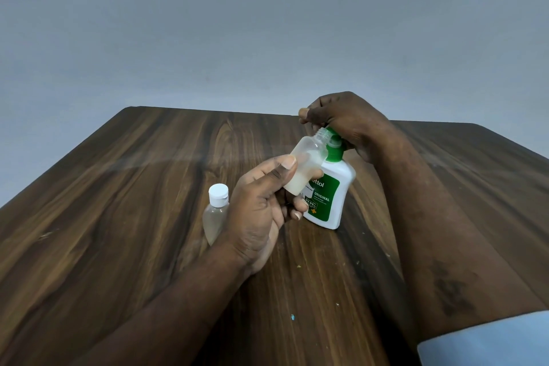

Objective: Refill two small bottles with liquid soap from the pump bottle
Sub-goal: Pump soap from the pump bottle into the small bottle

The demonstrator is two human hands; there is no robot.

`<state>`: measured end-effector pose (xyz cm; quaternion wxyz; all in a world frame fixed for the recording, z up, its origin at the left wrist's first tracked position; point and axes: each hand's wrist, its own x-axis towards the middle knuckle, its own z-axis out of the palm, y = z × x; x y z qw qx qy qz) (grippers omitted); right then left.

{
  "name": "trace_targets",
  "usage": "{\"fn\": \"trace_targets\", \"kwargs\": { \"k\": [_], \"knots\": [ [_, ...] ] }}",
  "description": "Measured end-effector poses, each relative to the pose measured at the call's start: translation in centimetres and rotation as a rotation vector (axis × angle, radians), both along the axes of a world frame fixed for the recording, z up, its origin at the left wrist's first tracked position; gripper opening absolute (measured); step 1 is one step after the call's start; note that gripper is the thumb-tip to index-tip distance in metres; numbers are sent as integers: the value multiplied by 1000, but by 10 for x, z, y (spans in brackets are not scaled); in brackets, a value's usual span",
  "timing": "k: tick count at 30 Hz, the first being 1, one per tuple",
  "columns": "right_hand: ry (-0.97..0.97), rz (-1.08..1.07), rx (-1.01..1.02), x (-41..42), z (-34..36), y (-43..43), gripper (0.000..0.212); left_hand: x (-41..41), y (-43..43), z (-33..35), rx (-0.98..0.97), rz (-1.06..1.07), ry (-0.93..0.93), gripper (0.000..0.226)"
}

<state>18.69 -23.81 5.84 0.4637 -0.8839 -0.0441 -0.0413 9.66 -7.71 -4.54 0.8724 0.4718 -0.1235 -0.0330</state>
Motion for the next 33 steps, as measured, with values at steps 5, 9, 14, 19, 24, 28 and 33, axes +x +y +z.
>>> {"fn": "trace_targets", "kwargs": {
  "k": [5,9,14,19,24,28,33],
  "knots": [
    [6,20,36,0,-4,1,26,0,0,1,6,-1,18,46],
    [-1,20,23,0,-5,0,21,-1,-1,0,13,-6,15,48],
    [-16,1,3,3,-2,-1,20,0,0,1,16,-12,6,47],
    [-11,1,10,3,-2,0,18,-1,0,2,5,-13,10,48],
    [9,9,17,3,-5,0,19,1,0,-1,6,3,19,46],
    [11,-1,29,3,-4,-1,17,1,0,0,9,-5,11,45],
    [-17,-6,44,2,-2,0,19,-1,0,2,-4,-16,1,47]
  ]
}}
